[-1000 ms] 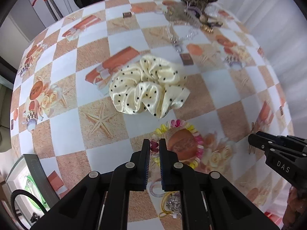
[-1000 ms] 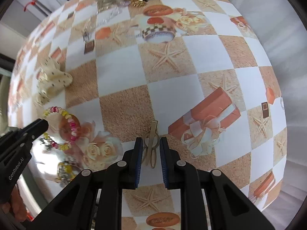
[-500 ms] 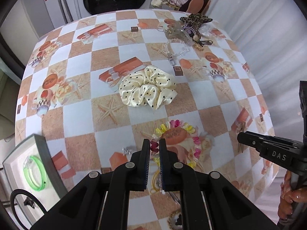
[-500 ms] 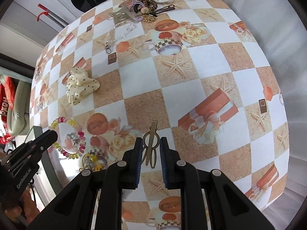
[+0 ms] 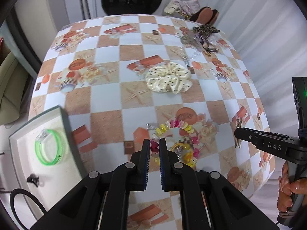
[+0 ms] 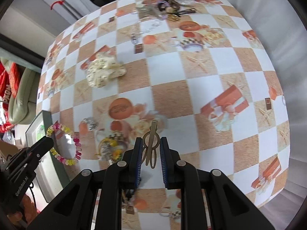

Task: Organize jewelry
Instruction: 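Carry the beaded bracelet and tan hair pin over the white tray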

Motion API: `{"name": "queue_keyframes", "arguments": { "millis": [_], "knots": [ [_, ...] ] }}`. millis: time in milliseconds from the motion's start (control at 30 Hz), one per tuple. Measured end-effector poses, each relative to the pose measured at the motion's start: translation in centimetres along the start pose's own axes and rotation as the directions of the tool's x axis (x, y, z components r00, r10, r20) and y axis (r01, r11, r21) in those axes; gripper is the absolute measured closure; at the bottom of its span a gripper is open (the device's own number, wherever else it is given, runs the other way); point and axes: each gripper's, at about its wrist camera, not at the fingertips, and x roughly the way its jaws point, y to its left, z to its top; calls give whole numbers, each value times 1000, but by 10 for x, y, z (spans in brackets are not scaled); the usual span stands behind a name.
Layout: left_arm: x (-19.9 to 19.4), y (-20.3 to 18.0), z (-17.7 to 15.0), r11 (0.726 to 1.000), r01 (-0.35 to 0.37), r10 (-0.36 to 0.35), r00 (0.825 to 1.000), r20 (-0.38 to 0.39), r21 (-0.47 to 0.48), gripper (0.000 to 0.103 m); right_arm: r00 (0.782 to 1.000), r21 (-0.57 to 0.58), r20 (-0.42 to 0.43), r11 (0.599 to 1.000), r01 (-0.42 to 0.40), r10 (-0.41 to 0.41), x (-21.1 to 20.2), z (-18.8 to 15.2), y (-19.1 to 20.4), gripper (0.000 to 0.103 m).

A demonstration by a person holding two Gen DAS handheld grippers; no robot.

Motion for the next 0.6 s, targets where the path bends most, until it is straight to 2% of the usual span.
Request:
{"name": "queue_keyframes", "arguments": {
  "millis": [333, 600],
  "knots": [
    [-29, 48, -31, 995, -17, 20, 999, 30, -101, 90, 999, -119, 6, 992, -46, 47, -6, -4, 67, 84],
    [-49, 96, -57, 978, -45, 57, 997, 54, -203, 90, 996, -243, -9, 966, -83, 83, -5, -14, 133, 84]
  ]
}}
